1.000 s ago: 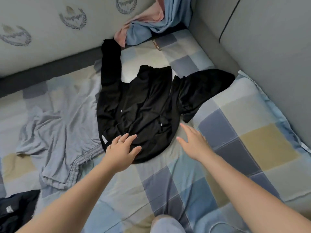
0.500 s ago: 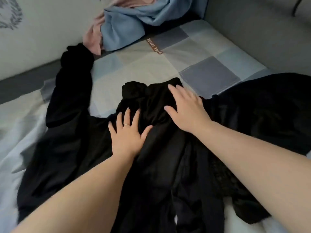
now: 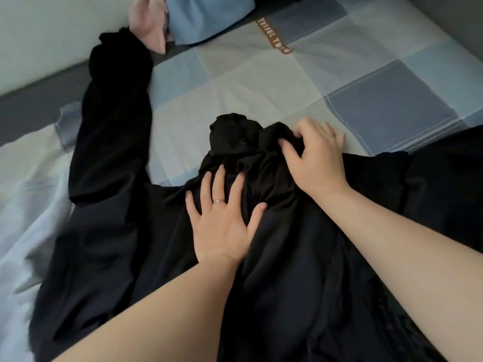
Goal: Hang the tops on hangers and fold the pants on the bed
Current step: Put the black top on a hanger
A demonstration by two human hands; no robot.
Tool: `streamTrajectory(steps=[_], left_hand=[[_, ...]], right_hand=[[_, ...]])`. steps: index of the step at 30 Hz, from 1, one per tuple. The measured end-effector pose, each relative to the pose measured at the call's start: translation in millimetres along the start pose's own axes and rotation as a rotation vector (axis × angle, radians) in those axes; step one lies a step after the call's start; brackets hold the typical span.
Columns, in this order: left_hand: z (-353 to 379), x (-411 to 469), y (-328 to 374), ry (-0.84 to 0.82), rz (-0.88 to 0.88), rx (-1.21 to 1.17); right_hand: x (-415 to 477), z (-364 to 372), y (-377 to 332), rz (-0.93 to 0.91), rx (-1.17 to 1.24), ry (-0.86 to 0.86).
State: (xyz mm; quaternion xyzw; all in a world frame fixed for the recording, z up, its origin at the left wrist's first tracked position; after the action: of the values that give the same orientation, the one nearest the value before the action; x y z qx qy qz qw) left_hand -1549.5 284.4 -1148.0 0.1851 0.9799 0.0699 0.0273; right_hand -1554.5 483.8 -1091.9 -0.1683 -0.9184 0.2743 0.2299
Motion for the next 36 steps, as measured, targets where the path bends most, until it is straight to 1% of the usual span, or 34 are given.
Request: streamTrajectory(steps=[5,7,9,11,12,14,16,17,18,20,22,25,29,31,33,36], left_hand=[[-4,2,3,0.073,0.01,-0.033],[-12,-4,6,0.066,0.055,-0.057],[-18,-22,6,0.017,0.078,-0.133],[-26,-55,10,-0.032,0.034,-0.261],[-31,-76,13,-0.07,0.014,-0.34],[-46,-124,19,-0.199,-0.005,-0.529],[-74,-174,22,-0.337,-0.013,-0.718],[-94,-196,22,-0.36,-0.003,-0.781],[-118,-215,23,-0.339,0.032,-0.805],[-165,-245,35,-0.266,0.15,-0.769],[-212,-270,54,-0.232,0.25,-0.726],[-274,-301,79,-0.229,0.329,-0.65],[-349,-343,95,-0.237,0.431,-0.46],[-381,-367,93,-0.237,0.438,-0.409],[-406,-395,87,-0.244,0.422,-0.428],[-436,-433,69,-0.218,0.351,-0.484]], right_hand=[[-52,-57,-12,0.038,-0.025,0.029],[-85,-83,-24,0.047,-0.034,-0.039],[-120,-102,-42,0.026,-0.033,-0.122],[-151,-121,-62,0.008,0.014,-0.176],[-166,-129,-71,0.008,0.05,-0.209],[-197,-148,-90,0.025,0.103,-0.277],[-227,-173,-109,0.072,0.136,-0.314],[-241,-187,-120,0.091,0.148,-0.322],[-252,-203,-130,0.106,0.162,-0.329],[-270,-235,-153,0.109,0.188,-0.348],[-282,-271,-179,0.085,0.215,-0.387],[-295,-328,-220,0.048,0.2,-0.442],[-308,-400,-265,0.079,0.223,-0.485],[-318,-431,-285,0.125,0.28,-0.501],[-329,-457,-304,0.187,0.354,-0.514],[-350,-486,-332,0.253,0.402,-0.518]])
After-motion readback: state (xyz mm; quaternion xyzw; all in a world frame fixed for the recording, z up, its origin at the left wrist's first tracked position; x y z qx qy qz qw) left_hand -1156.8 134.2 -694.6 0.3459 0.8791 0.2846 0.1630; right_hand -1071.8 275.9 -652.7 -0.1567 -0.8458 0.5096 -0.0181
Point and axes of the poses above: each hand's wrist, its own x-axis towards the middle knuckle, its own z-axis out of the palm, y = z × x, the point moved 6 cm from there along x, towards the middle knuckle, and after that the axes turned 1 degree about y, right-handed, at the moved point
